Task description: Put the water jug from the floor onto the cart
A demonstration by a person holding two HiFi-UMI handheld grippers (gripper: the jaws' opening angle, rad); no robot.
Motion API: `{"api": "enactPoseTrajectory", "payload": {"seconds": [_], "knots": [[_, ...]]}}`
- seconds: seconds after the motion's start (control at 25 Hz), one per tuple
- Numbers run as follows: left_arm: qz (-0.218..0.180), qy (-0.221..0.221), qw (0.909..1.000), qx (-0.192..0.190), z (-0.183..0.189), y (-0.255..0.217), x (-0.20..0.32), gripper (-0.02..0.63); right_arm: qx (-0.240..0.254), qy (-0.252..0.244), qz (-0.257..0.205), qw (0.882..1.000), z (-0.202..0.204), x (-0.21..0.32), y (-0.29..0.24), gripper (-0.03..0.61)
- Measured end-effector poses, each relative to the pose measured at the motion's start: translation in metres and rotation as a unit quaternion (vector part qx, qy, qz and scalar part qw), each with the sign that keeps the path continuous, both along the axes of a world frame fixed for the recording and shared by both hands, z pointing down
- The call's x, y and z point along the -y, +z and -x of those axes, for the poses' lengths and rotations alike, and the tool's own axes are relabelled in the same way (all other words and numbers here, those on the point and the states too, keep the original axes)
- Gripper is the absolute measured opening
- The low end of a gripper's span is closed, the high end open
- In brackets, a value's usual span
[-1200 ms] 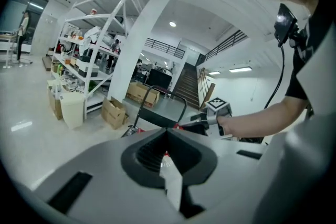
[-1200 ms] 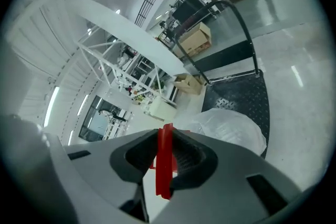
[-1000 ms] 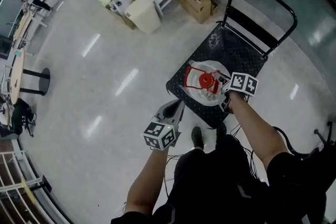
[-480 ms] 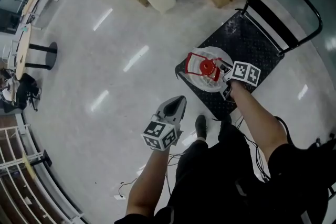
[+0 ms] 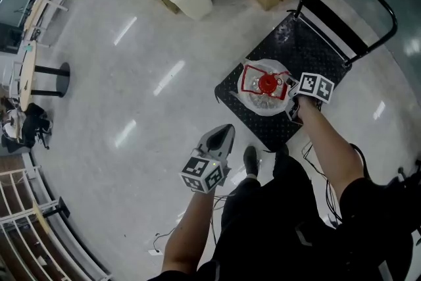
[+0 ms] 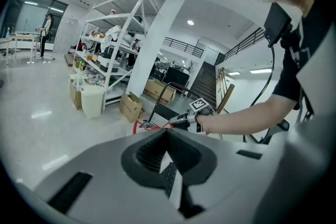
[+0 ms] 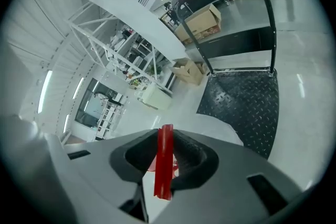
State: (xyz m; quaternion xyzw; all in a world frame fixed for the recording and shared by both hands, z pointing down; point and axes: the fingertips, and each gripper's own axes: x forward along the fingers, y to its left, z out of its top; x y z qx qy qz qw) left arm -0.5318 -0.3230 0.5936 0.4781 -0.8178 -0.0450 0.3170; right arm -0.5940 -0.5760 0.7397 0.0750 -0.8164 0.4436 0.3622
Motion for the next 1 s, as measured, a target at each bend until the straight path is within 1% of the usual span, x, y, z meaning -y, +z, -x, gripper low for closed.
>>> {"api": "enactPoseTrajectory", "payload": {"seconds": [0.08,0.2,0.32,0.4,0.48,0.6,0.68,0.76,0.84,0.92,1.0], "knots": [[0.0,0.005,1.0,0.001,-0.002,-0.001,0.006,0.0,-0.008,-0.004,-0.023,1.0,-0.005,0.011,0.004,0.083],[0.001,0.014,0.9999,0.004,-0.006,-0.006,0.013,-0.002,-0.014,-0.016,-0.072,0.997,-0.012,0.023,0.008,0.077],[0.001,0.021,0.9997,0.011,-0.006,-0.011,0.017,-0.001,-0.011,-0.033,-0.095,0.995,-0.016,0.026,0.008,0.078],[-0.001,0.02,0.9997,0.014,-0.006,-0.014,0.018,-0.001,-0.011,-0.034,-0.113,0.993,-0.021,0.032,0.005,0.078],[-0.003,0.023,0.9996,0.019,-0.008,-0.019,0.019,0.0,-0.008,-0.034,-0.13,0.991,-0.028,0.039,-0.004,0.078],[-0.004,0.036,0.9987,0.035,-0.009,-0.037,0.022,-0.001,0.006,-0.043,-0.165,0.985,-0.039,0.052,-0.036,0.078],[-0.019,0.048,0.9978,0.042,-0.009,-0.053,0.032,-0.001,0.023,-0.04,-0.211,0.976,-0.045,0.07,-0.069,0.077],[-0.04,0.073,0.9952,0.052,-0.014,-0.07,0.046,0.0,0.055,-0.037,-0.257,0.964,-0.049,0.086,-0.111,0.077],[-0.053,0.102,0.9909,0.07,-0.021,-0.088,0.059,-0.001,0.094,-0.048,-0.288,0.952,-0.054,0.088,-0.156,0.077],[-0.067,0.122,0.9864,0.088,-0.023,-0.109,0.067,-0.002,0.124,-0.057,-0.32,0.938,-0.062,0.083,-0.199,0.071],[-0.089,0.134,0.9821,0.098,-0.023,-0.129,0.072,0.0,0.145,-0.044,-0.346,0.926,-0.074,0.08,-0.237,0.042]]}}
